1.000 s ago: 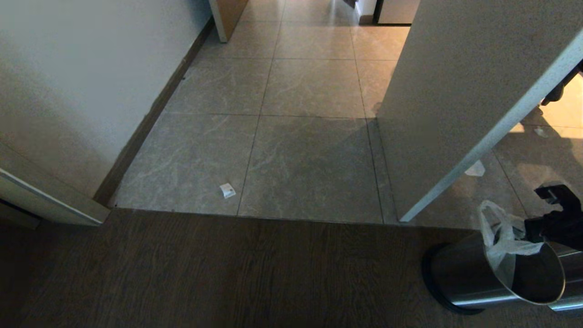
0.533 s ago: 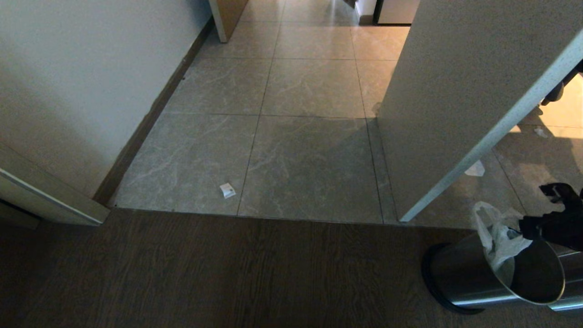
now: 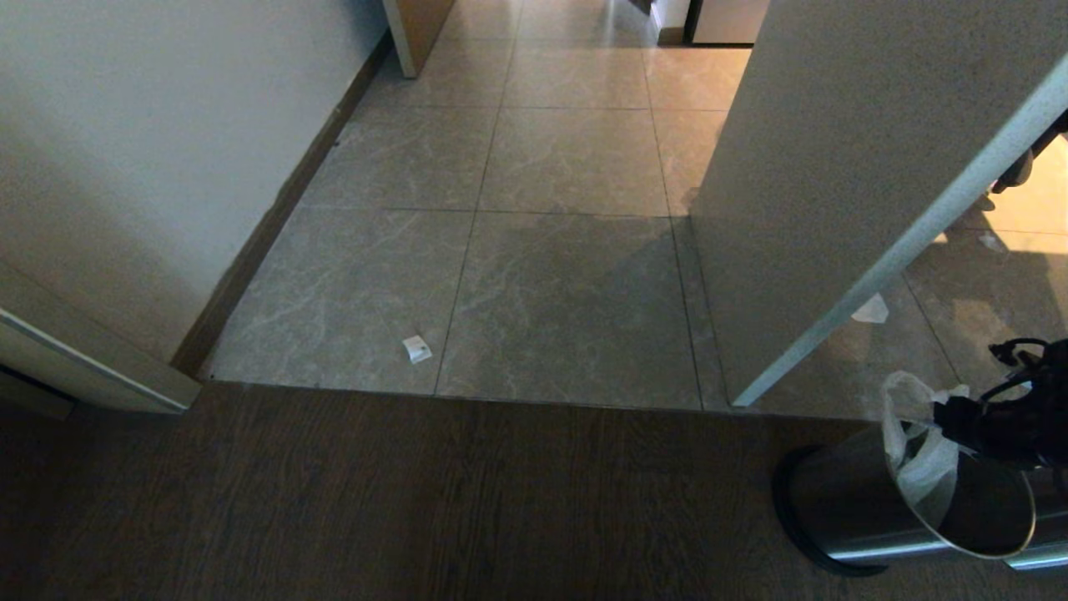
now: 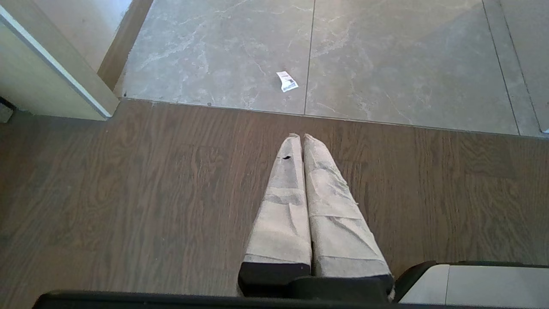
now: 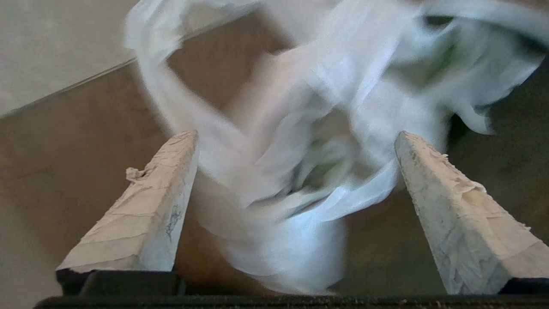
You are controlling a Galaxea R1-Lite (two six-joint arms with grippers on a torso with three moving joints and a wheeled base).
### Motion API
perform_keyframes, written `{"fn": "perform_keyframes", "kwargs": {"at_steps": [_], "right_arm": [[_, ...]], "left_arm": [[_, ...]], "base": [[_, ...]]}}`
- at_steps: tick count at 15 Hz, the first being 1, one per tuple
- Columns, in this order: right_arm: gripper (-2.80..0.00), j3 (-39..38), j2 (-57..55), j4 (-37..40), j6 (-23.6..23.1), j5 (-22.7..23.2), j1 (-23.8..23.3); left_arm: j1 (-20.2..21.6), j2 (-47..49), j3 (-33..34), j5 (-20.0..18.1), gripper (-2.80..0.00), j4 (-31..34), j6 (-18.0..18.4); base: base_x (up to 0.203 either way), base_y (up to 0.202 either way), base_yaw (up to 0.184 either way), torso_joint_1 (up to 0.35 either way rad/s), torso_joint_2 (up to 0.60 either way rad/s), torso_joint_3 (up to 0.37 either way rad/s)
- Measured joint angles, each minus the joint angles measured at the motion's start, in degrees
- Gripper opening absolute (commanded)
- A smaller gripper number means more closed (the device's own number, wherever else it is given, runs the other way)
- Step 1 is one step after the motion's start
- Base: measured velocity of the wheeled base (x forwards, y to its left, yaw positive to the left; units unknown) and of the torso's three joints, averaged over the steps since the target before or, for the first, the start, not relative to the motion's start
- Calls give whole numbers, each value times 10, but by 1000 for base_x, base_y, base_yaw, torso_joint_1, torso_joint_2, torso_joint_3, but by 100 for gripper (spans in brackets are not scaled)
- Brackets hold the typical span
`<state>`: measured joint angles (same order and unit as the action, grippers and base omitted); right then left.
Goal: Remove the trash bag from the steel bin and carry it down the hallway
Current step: Pick up the trash bag
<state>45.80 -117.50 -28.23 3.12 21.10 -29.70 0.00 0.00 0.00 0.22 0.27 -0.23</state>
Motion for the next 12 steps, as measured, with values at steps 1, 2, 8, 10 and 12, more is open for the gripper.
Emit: {"fn": "perform_keyframes", "kwargs": {"at_steps": [1,2,8,10,12], "right_arm": [[0,-2,8,14,14,0,7],[0,-4,16,24,23,1,14],[0,7,10,-1,24,-1,48],[0,21,-6,-26,20,-3,56],[0,35,-24,-53,19,-25,66]], "left_arm": [[0,0,0,0,-280,0,0],[0,0,0,0,-280,0,0],[0,0,0,0,-280,0,0],[0,0,0,0,-280,0,0],[0,0,0,0,-280,0,0]], "base": [[0,0,0,0,0,0],[0,0,0,0,0,0],[0,0,0,0,0,0],[0,0,0,0,0,0],[0,0,0,0,0,0]]}}
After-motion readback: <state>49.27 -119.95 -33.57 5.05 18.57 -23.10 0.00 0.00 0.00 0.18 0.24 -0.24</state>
